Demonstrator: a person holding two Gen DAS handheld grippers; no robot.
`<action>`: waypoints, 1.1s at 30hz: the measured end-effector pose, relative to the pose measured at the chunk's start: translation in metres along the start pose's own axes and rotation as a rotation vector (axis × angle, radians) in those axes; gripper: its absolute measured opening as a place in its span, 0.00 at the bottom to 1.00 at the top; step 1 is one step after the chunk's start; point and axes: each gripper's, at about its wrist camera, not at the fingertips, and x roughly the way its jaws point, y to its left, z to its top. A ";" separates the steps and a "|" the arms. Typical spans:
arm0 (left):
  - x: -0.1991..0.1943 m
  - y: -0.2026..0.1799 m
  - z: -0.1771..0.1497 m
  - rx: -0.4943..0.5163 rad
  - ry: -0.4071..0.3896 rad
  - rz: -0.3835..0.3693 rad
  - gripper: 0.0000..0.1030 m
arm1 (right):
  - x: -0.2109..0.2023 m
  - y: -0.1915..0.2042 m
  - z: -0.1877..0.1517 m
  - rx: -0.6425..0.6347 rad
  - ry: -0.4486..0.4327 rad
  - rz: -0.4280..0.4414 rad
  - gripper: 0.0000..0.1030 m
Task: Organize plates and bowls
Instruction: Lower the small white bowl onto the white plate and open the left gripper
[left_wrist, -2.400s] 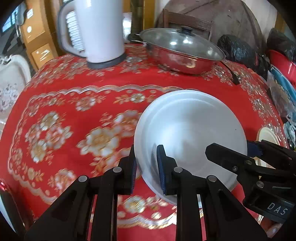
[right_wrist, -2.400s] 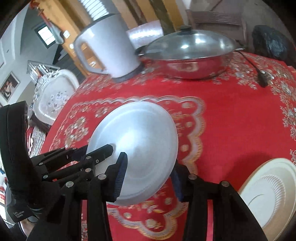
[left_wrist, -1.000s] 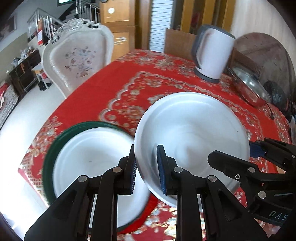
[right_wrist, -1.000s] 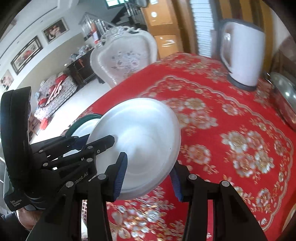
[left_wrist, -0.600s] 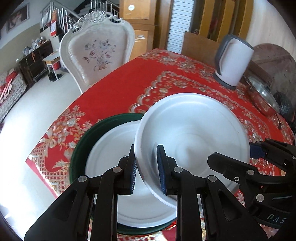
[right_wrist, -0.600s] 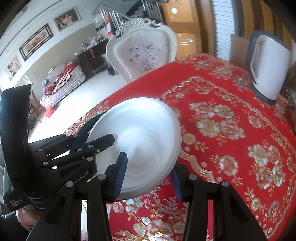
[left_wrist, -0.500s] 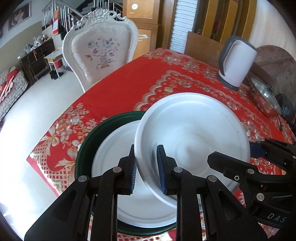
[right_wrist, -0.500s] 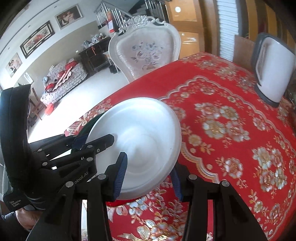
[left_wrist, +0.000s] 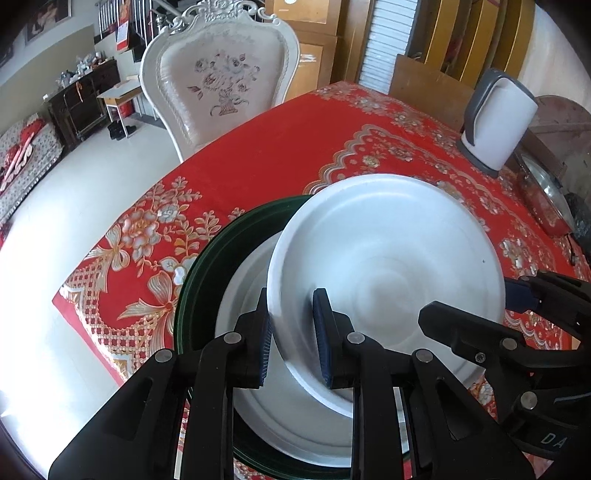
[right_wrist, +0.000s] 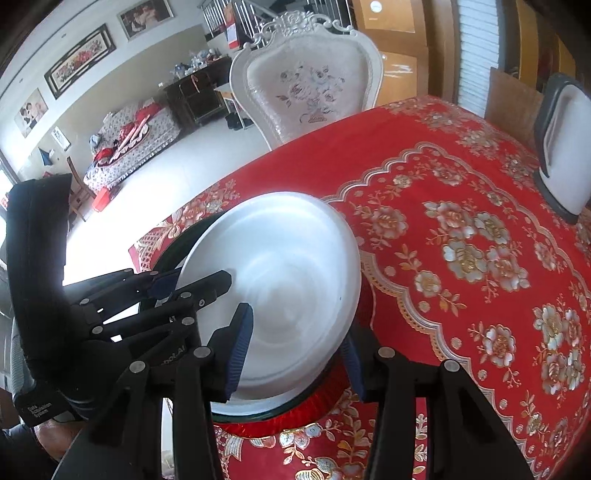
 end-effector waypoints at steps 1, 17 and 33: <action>0.002 0.001 0.000 -0.001 0.004 -0.001 0.20 | 0.001 0.002 0.000 -0.002 0.004 0.000 0.46; 0.003 0.003 0.000 0.003 -0.006 0.007 0.20 | 0.005 0.006 0.001 0.003 0.018 0.009 0.47; 0.006 0.001 -0.002 0.020 -0.021 0.037 0.21 | -0.008 -0.004 0.001 0.014 -0.010 -0.003 0.47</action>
